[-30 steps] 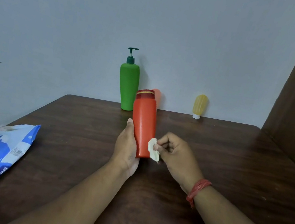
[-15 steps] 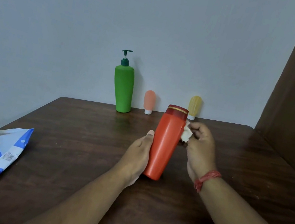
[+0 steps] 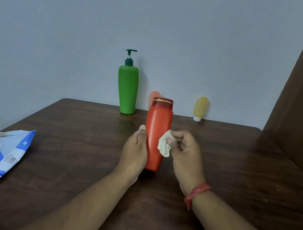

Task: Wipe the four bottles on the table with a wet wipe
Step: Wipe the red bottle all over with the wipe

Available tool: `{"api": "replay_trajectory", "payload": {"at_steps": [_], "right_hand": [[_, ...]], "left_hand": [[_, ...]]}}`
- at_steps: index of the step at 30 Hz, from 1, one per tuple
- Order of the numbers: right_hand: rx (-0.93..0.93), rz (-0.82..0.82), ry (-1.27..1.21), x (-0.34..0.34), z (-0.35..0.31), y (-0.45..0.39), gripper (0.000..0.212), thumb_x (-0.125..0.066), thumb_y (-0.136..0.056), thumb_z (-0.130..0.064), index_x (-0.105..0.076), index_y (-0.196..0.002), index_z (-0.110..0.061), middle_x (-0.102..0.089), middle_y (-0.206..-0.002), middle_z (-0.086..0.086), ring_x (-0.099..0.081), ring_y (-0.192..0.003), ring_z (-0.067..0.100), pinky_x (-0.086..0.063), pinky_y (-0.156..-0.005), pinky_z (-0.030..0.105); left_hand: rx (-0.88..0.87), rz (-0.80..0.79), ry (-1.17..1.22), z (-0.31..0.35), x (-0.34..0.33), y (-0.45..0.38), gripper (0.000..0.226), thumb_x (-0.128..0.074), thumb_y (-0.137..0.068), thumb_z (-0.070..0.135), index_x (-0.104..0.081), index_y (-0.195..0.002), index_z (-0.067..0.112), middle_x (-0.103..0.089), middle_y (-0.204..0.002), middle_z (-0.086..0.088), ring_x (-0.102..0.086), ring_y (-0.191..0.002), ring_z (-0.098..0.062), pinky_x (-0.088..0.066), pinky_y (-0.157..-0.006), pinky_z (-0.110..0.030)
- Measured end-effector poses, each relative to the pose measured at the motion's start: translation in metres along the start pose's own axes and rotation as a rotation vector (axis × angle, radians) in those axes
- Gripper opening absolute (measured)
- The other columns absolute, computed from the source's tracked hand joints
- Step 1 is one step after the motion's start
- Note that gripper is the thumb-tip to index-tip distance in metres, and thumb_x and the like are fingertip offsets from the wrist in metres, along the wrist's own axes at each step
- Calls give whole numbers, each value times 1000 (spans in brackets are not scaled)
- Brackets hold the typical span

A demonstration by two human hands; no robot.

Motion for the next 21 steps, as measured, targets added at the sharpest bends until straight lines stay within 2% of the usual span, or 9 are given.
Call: {"api": "replay_trajectory", "payload": {"at_steps": [4,8,12,14,16,18,20,21], "right_hand": [[41,-120,186,-18,-1,10,14,-64,-93,-10,-63,-89,-24,-69,-89,-4,-66,-86,11,-55,-78,30],[173,-161,312,-26,-19,18,10,-64,-92,-5,-66,-91,-16,-66,-87,-13,-60,-83,-4,-42,-69,8],[249,-199,300,-34,-29,26,12,-62,-90,2,-66,-88,-9,-68,-92,-11,-60,-95,-8,-41,-74,7],[278,-209,315,-37,-31,29,13,-62,-90,2,-66,-90,-10,-67,-97,-9,-60,-98,-5,-42,-76,7],[313,-205,338,-38,-32,30,15,-62,-90,2,-67,-92,-11,-67,-97,-8,-60,-96,-1,-43,-76,8],[380,-219,368,-39,-35,32,19,-61,-89,5,-68,-93,-13,-65,-97,-7,-61,-93,2,-45,-77,11],[464,-244,408,-42,-38,34,22,-60,-88,5,-69,-94,-15,-64,-99,-7,-61,-92,4,-51,-77,20],[496,-257,421,-43,-40,35,23,-59,-87,4,-68,-95,-15,-63,-100,-7,-62,-92,6,-53,-76,25]], "left_hand": [[119,115,220,-7,13,-5,47,-29,-108,48,-67,-101,20,-76,-86,-6,-75,-79,-18,-60,-74,-36],[284,219,392,-17,20,-4,42,-35,-106,47,-62,-115,16,-72,-101,-11,-73,-91,-27,-59,-85,-43],[313,358,430,-19,32,-3,36,-38,-105,45,-50,-121,14,-66,-104,-11,-70,-90,-29,-59,-84,-46],[286,386,452,-14,35,-3,37,-40,-104,47,-46,-117,13,-63,-99,-10,-68,-81,-25,-58,-75,-41],[262,369,448,-9,34,-1,41,-45,-102,52,-47,-113,13,-62,-94,-8,-66,-74,-21,-55,-68,-36],[287,306,468,-11,26,2,52,-55,-95,59,-51,-112,10,-61,-92,-7,-65,-74,-22,-57,-72,-38],[365,184,561,-20,11,2,61,-67,-86,60,-57,-113,6,-59,-86,-9,-64,-76,-25,-56,-76,-43],[412,99,639,-24,1,3,64,-73,-82,58,-59,-112,4,-59,-82,-8,-64,-73,-25,-56,-73,-42]]}}
Point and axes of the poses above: each hand's wrist, its own y-axis away from the middle knuckle, its own x-axis out of the back of the hand, z = x × y, the point moved 8 cm from there along -y, towards the middle knuckle
